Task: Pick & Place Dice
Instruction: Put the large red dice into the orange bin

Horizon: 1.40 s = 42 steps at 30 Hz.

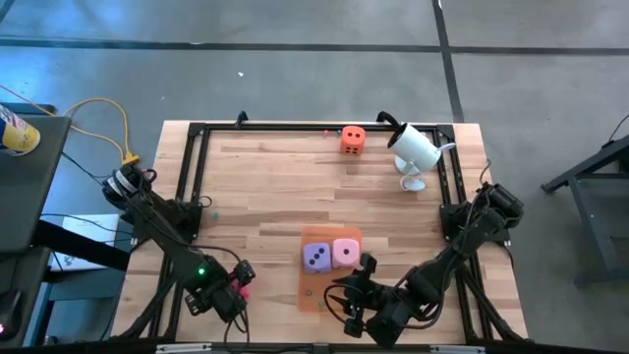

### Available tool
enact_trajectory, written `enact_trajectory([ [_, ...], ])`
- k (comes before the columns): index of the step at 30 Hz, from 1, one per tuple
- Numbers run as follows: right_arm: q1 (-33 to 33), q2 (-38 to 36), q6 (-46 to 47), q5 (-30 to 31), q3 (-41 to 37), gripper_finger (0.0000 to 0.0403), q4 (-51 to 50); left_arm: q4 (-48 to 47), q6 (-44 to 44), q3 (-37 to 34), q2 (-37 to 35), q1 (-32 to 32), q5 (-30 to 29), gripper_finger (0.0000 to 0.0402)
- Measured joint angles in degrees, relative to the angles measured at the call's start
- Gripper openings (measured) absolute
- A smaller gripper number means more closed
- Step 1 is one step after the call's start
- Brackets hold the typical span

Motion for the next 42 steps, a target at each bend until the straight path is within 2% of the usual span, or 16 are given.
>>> enact_trajectory([
  [6,-0.5,0.0,0.0,0.0,0.0,0.0151,0.4,3.6,-0.7,-2.0,0.0,0.2,1.1,0.0382],
  [11,-1.4,0.0,-0.2,-0.4,0.0,0.0151,0.4,15.1,-0.5,-5.3,0.3,-0.4,3.0,0.0382],
  [28,-4.4,0.0,-2.5,-5.4,0.0,0.0151,1.9,13.5,1.2,-7.0,0.0,0.2,4.1,0.0381],
  [42,-4.3,0.0,-3.0,-6.0,0.0,0.0151,2.6,19.0,1.1,-7.2,1.9,0.3,6.7,0.038],
])
